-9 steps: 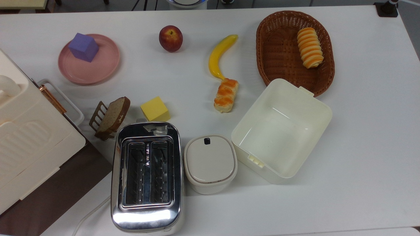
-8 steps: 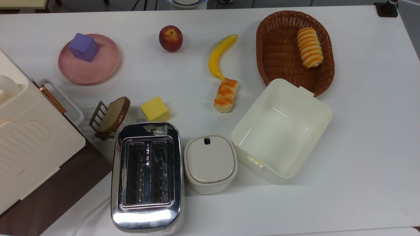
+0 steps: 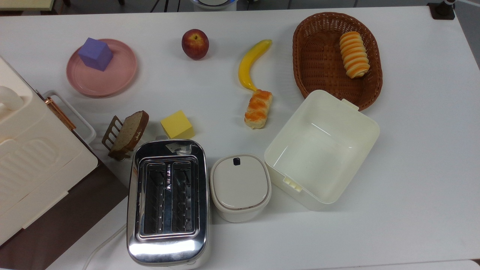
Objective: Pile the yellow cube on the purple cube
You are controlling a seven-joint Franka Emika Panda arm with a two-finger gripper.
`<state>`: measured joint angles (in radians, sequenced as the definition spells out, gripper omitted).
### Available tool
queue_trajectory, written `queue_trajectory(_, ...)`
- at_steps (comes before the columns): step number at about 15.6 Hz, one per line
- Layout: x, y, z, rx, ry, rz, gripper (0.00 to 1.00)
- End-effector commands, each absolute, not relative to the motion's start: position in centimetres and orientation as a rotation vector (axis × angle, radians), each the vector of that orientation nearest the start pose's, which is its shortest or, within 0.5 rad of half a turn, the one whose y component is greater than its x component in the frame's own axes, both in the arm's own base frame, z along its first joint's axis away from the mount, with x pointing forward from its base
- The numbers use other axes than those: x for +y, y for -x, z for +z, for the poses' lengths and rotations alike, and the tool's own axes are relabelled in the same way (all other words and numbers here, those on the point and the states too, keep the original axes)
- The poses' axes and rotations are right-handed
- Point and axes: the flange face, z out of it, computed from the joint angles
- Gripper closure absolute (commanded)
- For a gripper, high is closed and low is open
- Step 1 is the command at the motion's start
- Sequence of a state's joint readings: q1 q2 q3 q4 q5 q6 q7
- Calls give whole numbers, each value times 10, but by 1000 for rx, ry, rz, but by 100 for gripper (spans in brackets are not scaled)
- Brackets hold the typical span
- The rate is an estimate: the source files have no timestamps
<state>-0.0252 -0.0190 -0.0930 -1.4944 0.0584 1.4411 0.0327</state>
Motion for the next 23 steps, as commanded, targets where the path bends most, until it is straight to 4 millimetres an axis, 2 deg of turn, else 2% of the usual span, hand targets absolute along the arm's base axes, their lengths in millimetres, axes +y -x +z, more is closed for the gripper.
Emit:
queue_trajectory(1,-59,-531,638,362,3005,75,0)
queue_trajectory(4,-55,-550,612,744,2934,-48,0)
queue_trajectory(9,-28,-583,558,1080,2925,-79,0)
queue_trajectory(10,-18,-596,543,1179,2898,-119,0)
queue_trajectory(11,-17,-602,537,1257,2860,-141,0)
queue_trajectory(13,-17,-612,518,1353,2848,-155,0)
queue_trajectory(15,-7,-623,500,1430,2848,-203,0)
queue_trajectory(17,-4,-633,474,1493,2867,-218,0)
queue_trajectory(23,-18,-641,436,1511,2951,-197,0)
